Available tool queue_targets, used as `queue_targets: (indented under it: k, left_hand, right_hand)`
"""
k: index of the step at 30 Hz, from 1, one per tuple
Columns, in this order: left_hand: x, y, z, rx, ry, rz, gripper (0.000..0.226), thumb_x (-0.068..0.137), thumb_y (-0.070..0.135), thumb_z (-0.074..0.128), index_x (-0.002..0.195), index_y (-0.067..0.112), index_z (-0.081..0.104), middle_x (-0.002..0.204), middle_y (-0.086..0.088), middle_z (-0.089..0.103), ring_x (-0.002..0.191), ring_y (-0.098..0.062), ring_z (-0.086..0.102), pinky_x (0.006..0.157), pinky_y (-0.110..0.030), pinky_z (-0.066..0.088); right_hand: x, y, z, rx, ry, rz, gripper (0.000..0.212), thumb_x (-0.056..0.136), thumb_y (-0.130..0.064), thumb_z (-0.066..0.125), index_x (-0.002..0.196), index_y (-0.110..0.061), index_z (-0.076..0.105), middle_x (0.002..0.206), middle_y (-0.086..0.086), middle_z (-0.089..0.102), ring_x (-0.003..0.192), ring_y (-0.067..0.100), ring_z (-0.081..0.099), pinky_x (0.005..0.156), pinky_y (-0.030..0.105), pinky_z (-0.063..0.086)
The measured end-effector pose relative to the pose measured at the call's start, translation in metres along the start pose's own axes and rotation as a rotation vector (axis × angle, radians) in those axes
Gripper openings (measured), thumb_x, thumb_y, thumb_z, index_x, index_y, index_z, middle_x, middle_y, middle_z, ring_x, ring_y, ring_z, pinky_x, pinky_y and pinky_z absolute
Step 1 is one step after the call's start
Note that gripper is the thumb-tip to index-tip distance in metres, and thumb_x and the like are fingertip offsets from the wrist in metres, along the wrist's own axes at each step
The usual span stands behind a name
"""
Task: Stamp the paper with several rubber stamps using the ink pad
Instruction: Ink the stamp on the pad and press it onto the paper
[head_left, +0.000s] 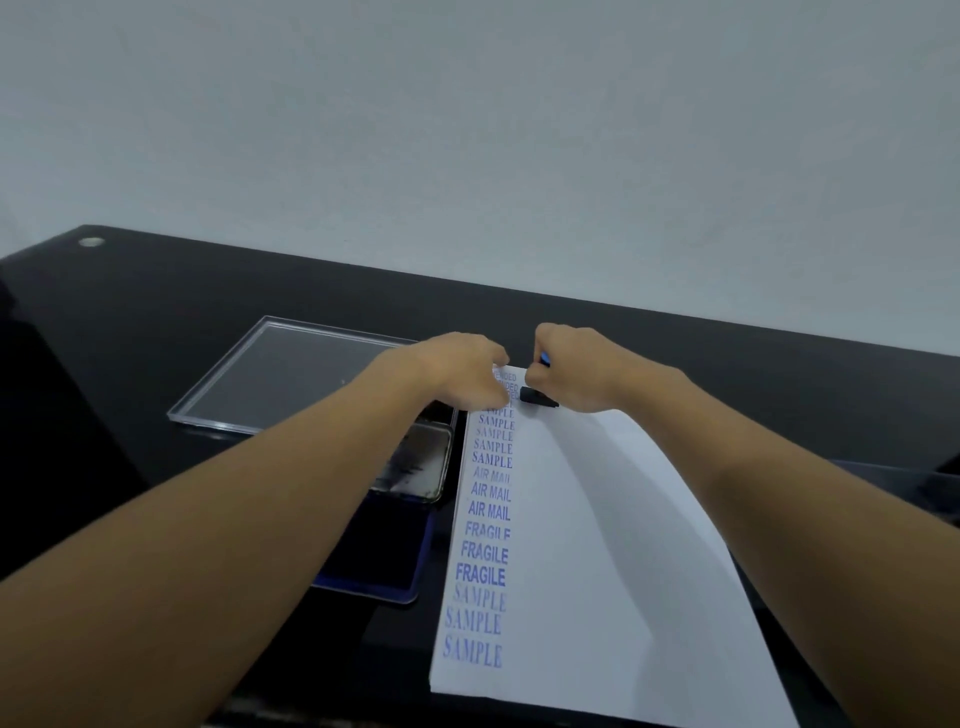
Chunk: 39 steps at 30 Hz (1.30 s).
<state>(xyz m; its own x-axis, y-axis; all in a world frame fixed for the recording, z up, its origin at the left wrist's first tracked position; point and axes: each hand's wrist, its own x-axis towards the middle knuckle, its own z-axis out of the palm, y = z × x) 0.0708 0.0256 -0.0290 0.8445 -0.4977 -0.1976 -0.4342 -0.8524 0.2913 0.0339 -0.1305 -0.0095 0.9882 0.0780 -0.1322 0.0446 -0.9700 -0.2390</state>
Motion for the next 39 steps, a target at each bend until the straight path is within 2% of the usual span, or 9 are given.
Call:
queue_targets:
  k: [10, 15, 17, 21, 24, 28, 33, 39]
  left_hand:
    - [-0.004, 0.002, -0.001, 0.020, -0.040, 0.001, 0.055, 0.093, 0.034, 0.058, 0.145, 0.022, 0.047, 0.142, 0.002, 0.055, 0.128, -0.020, 0.052, 0.107, -0.041, 0.045]
    - [-0.005, 0.002, -0.004, 0.025, -0.094, 0.001, 0.061, 0.085, 0.042, 0.065, 0.140, 0.019, 0.051, 0.129, 0.002, 0.060, 0.119, -0.020, 0.057, 0.101, -0.040, 0.048]
    - [-0.005, 0.002, -0.005, 0.013, -0.117, 0.000, 0.068, 0.084, 0.042, 0.068, 0.144, 0.019, 0.047, 0.126, 0.004, 0.059, 0.117, -0.019, 0.057, 0.098, -0.036, 0.047]
    - [-0.005, 0.001, -0.005, 0.025, -0.114, 0.002, 0.081, 0.085, 0.043, 0.068, 0.155, 0.021, 0.033, 0.153, 0.001, 0.043, 0.137, -0.020, 0.043, 0.108, -0.034, 0.038]
    - [-0.005, 0.001, -0.004, 0.037, -0.112, 0.007, 0.082, 0.086, 0.043, 0.067, 0.157, 0.022, 0.030, 0.160, 0.000, 0.033, 0.145, -0.021, 0.033, 0.111, -0.035, 0.033]
    - [-0.005, 0.000, -0.003, 0.042, -0.114, 0.004, 0.085, 0.086, 0.044, 0.066, 0.158, 0.024, 0.025, 0.164, 0.001, 0.026, 0.150, -0.021, 0.023, 0.115, -0.039, 0.029]
    - [-0.004, -0.001, -0.001, 0.057, -0.119, 0.003, 0.084, 0.088, 0.046, 0.064, 0.159, 0.024, 0.023, 0.165, 0.001, 0.023, 0.152, -0.024, 0.014, 0.117, -0.043, 0.025]
    - [-0.003, -0.001, -0.001, 0.072, -0.123, 0.010, 0.084, 0.089, 0.048, 0.063, 0.159, 0.024, 0.023, 0.164, 0.000, 0.024, 0.152, -0.026, 0.014, 0.118, -0.045, 0.024]
  right_hand:
    - [0.002, -0.001, 0.004, -0.009, -0.013, 0.015, 0.013, 0.098, -0.025, 0.049, 0.089, -0.017, 0.043, 0.084, 0.003, 0.054, 0.066, 0.017, 0.048, 0.057, 0.029, 0.037]
    - [-0.002, -0.006, 0.010, -0.001, -0.012, 0.042, 0.015, 0.097, -0.026, 0.049, 0.088, -0.017, 0.039, 0.086, 0.006, 0.052, 0.064, 0.019, 0.049, 0.056, 0.032, 0.039]
    - [-0.004, -0.007, 0.013, 0.011, -0.001, 0.044, 0.013, 0.098, -0.024, 0.048, 0.092, -0.015, 0.040, 0.083, 0.006, 0.050, 0.062, 0.019, 0.047, 0.054, 0.032, 0.037]
    - [-0.006, -0.008, 0.014, 0.028, 0.011, 0.044, 0.012, 0.098, -0.022, 0.047, 0.093, -0.015, 0.039, 0.081, 0.006, 0.048, 0.061, 0.019, 0.046, 0.053, 0.032, 0.035]
    - [-0.006, -0.009, 0.015, 0.031, 0.015, 0.060, 0.019, 0.097, -0.022, 0.047, 0.083, -0.019, 0.035, 0.080, 0.006, 0.047, 0.060, 0.019, 0.044, 0.052, 0.032, 0.033]
    - [-0.008, -0.009, 0.016, 0.044, 0.038, 0.053, 0.030, 0.098, -0.019, 0.046, 0.074, -0.022, 0.027, 0.075, 0.006, 0.046, 0.056, 0.019, 0.040, 0.050, 0.032, 0.029]
    - [-0.007, -0.010, 0.015, 0.050, 0.030, 0.060, 0.030, 0.098, -0.020, 0.047, 0.075, -0.022, 0.029, 0.077, 0.006, 0.047, 0.058, 0.018, 0.042, 0.050, 0.031, 0.030]
    - [-0.003, -0.009, 0.016, 0.058, 0.048, 0.071, 0.027, 0.098, -0.021, 0.047, 0.076, -0.022, 0.031, 0.078, 0.006, 0.048, 0.060, 0.018, 0.044, 0.050, 0.031, 0.031]
